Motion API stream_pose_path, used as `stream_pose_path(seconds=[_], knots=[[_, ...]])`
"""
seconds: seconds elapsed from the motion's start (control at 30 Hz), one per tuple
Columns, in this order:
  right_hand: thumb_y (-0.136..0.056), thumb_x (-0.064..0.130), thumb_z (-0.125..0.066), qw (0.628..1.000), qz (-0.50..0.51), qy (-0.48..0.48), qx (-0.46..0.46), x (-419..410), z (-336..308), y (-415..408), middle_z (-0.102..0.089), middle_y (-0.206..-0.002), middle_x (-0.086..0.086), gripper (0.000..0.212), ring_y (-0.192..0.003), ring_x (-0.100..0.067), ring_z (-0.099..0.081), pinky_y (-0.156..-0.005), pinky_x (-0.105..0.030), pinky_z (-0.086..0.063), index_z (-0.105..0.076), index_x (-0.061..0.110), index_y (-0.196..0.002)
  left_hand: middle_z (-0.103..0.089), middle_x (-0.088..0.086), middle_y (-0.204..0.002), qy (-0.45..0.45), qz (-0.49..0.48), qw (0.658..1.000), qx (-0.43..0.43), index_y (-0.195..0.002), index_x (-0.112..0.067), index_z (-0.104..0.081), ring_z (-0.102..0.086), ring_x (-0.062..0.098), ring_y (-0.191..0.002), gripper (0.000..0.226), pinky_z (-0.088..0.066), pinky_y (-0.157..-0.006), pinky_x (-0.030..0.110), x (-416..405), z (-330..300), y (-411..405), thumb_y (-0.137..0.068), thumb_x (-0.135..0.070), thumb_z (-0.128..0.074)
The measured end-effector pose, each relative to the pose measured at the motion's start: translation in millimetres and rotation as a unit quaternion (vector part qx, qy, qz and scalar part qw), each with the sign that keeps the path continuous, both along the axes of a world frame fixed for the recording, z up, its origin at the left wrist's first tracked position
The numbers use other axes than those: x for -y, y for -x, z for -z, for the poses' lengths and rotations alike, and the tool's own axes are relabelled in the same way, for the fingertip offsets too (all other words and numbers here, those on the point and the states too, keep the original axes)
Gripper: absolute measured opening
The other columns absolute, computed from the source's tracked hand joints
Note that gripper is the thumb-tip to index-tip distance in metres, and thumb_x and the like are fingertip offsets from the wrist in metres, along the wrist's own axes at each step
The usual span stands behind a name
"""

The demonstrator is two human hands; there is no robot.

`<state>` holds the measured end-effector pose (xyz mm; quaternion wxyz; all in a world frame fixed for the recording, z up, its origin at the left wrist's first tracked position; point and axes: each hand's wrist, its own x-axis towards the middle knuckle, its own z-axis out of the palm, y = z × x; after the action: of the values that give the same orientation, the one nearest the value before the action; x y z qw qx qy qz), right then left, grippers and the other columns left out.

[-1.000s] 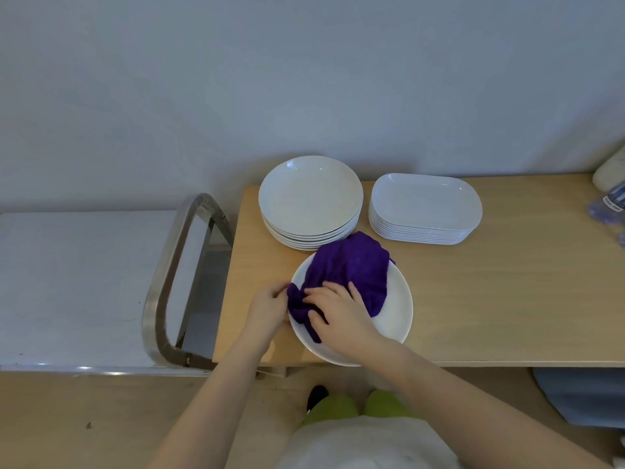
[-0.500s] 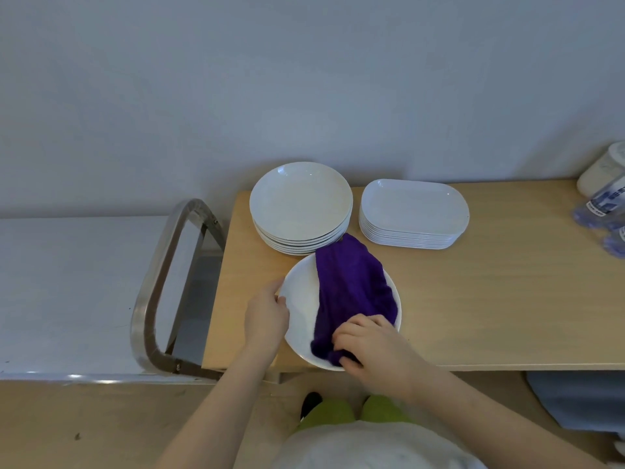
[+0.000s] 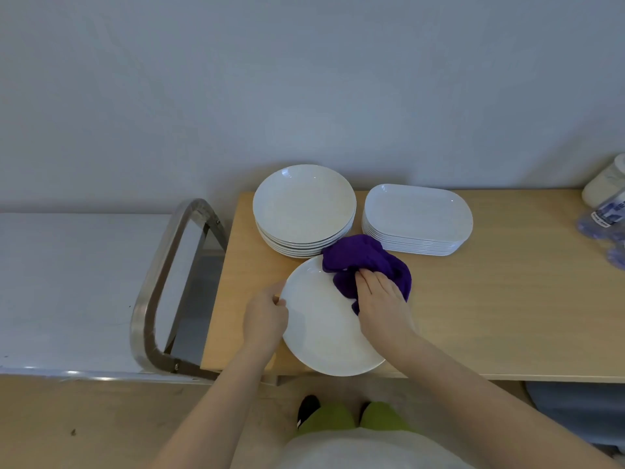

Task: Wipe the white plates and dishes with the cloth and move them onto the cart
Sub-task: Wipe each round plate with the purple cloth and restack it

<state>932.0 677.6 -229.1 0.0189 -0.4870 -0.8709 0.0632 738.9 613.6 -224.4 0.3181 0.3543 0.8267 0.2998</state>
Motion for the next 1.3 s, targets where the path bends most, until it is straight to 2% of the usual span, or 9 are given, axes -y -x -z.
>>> stream_pose_path(seconds=[0.1,0.27,0.47,0.6,0.77,0.93,1.07,1.2,1.3], knots=[[-0.090,0.012,-0.051,0.993,0.020,0.057,-0.097,-7.2,0.5,26.2,-0.031,-0.150,-0.001,0.063,-0.136,-0.017,-0.028,-0.114,-0.025,-0.015,-0.025,0.011,-0.148,-0.063,0.000,-0.109,0.010,0.001,1.000,0.007,-0.129,-0.024,-0.058,-0.051,0.014,-0.086,0.039,-0.045,-0.068,0.026,-0.3,1.1,2.0,-0.096,-0.007,-0.046],[-0.085,0.005,-0.052,0.964,0.055,0.148,-0.212,0.0,-9.4,64.4,-0.039,-0.139,-0.001,0.058,-0.127,-0.015,-0.037,-0.106,-0.021,-0.030,-0.036,0.013,-0.140,-0.062,0.001,-0.106,0.012,0.012,1.000,0.021,-0.134,-0.025,-0.052,-0.053,0.006,-0.072,0.042,-0.041,-0.053,0.019,0.0,0.5,5.4,-0.096,-0.009,-0.048],[-0.089,0.010,-0.052,0.969,0.000,0.148,-0.196,25.8,-2.9,93.7,-0.035,-0.143,-0.003,0.059,-0.127,-0.016,-0.037,-0.110,-0.024,-0.030,-0.031,0.010,-0.144,-0.067,0.001,-0.096,-0.008,0.028,0.999,0.041,-0.131,-0.029,-0.055,-0.060,0.013,-0.085,0.045,-0.051,-0.062,0.027,2.5,0.0,6.7,-0.094,-0.004,-0.048],[-0.091,0.027,-0.048,0.994,-0.063,0.049,-0.079,15.7,3.8,75.5,-0.040,-0.143,0.003,0.055,-0.126,-0.017,-0.039,-0.104,-0.031,-0.032,-0.035,0.018,-0.143,-0.065,0.002,-0.111,-0.008,0.035,0.999,0.002,-0.134,-0.024,-0.052,-0.059,0.017,-0.099,0.041,-0.049,-0.071,0.027,2.1,0.1,3.2,-0.096,-0.011,-0.048],[-0.096,0.044,-0.031,0.998,-0.029,0.001,0.049,-5.6,4.9,34.5,-0.030,-0.153,0.004,0.058,-0.140,-0.020,-0.021,-0.115,-0.048,-0.008,-0.025,0.023,-0.149,-0.054,-0.009,-0.094,-0.001,0.048,0.998,-0.028,-0.133,-0.023,-0.050,-0.051,0.009,-0.082,0.038,-0.043,-0.059,0.023,4.1,3.2,2.6,-0.098,-0.012,-0.044],[-0.100,0.043,-0.021,0.993,-0.009,0.022,0.117,2.0,5.2,6.8,-0.011,-0.159,-0.003,0.061,-0.147,-0.019,-0.003,-0.117,-0.047,0.002,-0.009,0.013,-0.152,-0.053,-0.013,-0.095,-0.002,0.045,0.999,-0.024,-0.129,-0.024,-0.053,-0.050,0.004,-0.079,0.035,-0.043,-0.059,0.019,3.0,5.6,2.9,-0.097,-0.012,-0.046],[-0.099,0.042,-0.026,0.992,0.041,0.040,0.111,24.6,5.4,8.4,-0.017,-0.158,-0.007,0.063,-0.146,-0.021,-0.010,-0.117,-0.047,0.001,-0.012,0.009,-0.151,-0.059,-0.011,-0.096,-0.006,0.039,0.999,-0.014,-0.130,-0.025,-0.053,-0.055,0.005,-0.080,0.036,-0.042,-0.055,0.016,2.7,5.4,1.9,-0.096,-0.014,-0.049],[-0.096,0.038,-0.033,0.992,0.111,0.067,0.012,19.3,3.9,30.6,-0.021,-0.156,-0.002,0.064,-0.144,-0.016,-0.012,-0.117,-0.044,0.001,-0.015,0.011,-0.151,-0.063,-0.004,-0.111,-0.001,0.040,0.999,-0.012,-0.132,-0.024,-0.052,-0.053,0.007,-0.085,0.038,-0.039,-0.055,0.013,2.8,3.7,3.0,-0.096,-0.014,-0.050],[-0.095,0.034,-0.038,0.990,0.104,0.083,-0.037,10.7,4.5,49.9,-0.016,-0.158,-0.001,0.067,-0.145,-0.016,-0.009,-0.117,-0.044,0.000,-0.009,0.012,-0.152,-0.062,-0.004,-0.102,0.005,0.043,0.999,0.000,-0.134,-0.021,-0.052,-0.054,0.005,-0.080,0.039,-0.038,-0.055,0.013,1.3,0.4,5.5,-0.096,-0.011,-0.049]])
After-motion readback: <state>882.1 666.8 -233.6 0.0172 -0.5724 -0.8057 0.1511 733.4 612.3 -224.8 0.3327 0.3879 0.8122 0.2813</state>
